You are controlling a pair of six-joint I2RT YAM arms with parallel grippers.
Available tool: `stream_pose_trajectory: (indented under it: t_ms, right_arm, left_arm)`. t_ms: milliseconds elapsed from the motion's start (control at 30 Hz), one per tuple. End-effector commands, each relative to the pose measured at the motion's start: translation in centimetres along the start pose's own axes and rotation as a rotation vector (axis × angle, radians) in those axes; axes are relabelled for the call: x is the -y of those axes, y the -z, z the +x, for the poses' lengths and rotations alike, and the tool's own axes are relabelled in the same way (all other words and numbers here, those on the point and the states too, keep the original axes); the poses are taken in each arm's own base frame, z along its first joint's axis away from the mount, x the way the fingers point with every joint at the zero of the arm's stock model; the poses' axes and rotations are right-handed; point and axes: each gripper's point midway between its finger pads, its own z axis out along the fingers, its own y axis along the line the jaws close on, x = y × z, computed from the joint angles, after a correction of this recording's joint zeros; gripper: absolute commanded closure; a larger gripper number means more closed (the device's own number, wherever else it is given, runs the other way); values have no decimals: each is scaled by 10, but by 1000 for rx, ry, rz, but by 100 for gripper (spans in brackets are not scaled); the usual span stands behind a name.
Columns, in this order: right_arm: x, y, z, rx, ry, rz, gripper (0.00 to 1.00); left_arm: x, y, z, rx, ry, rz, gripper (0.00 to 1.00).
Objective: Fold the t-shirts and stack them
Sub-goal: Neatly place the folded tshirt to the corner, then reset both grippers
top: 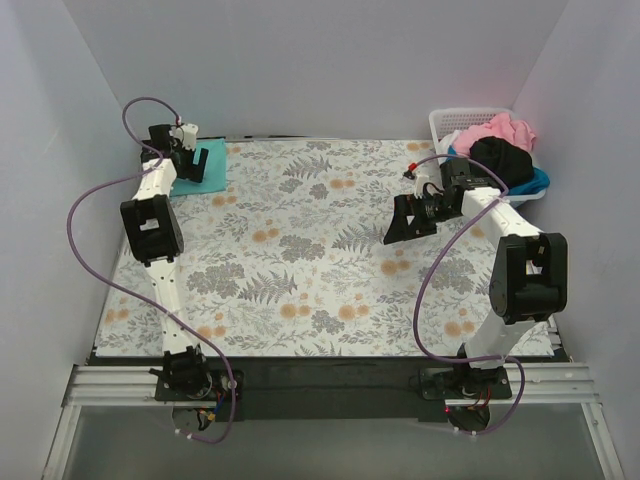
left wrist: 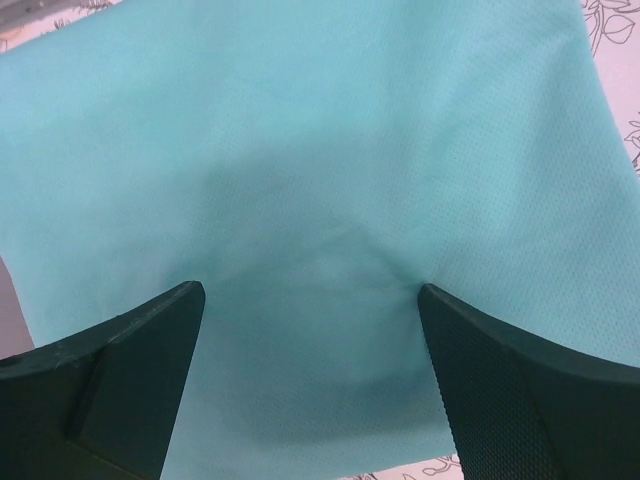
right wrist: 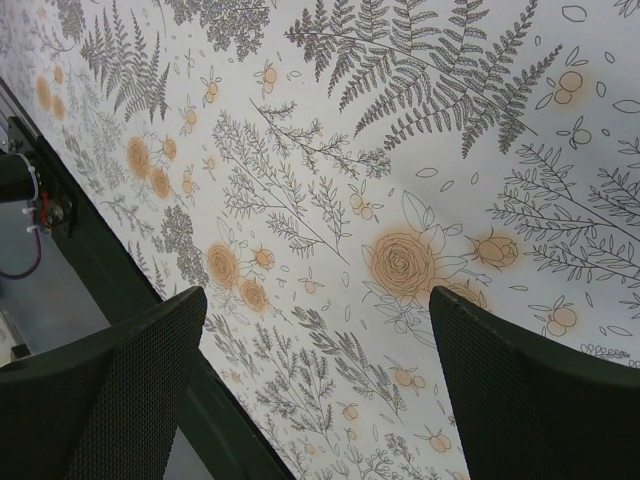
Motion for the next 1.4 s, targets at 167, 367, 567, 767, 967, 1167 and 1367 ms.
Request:
stream_pose_trajectory:
  t_ms: [167,367,567,767,967,1167,1367]
  right_arm:
    - [-2,3,-9,12,20,-7,2]
    - [-9,8,-20,37,43,-29,2]
    - [-10,24,-52,100,136,35,2]
    - [0,56,-95,185,260,216,2]
    - [-5,70,-83,197,285,272,2]
    - [-3,68,-33,169,278,303,2]
    - [3,55,19,161,273,319,2]
  left_arm:
    - [31,-33,102,-258,-123,81,12]
    - [0,13,18,-70,-141,31,7]
    - [-29,123,-123,211,-137,-125,4]
    - [45,226,-144,269,-98,-53,4]
    - [143,292,-124,299,80,169,3]
    - [193,308,-68,251,250,271,3]
    - [206,300,13,170,229,255,3]
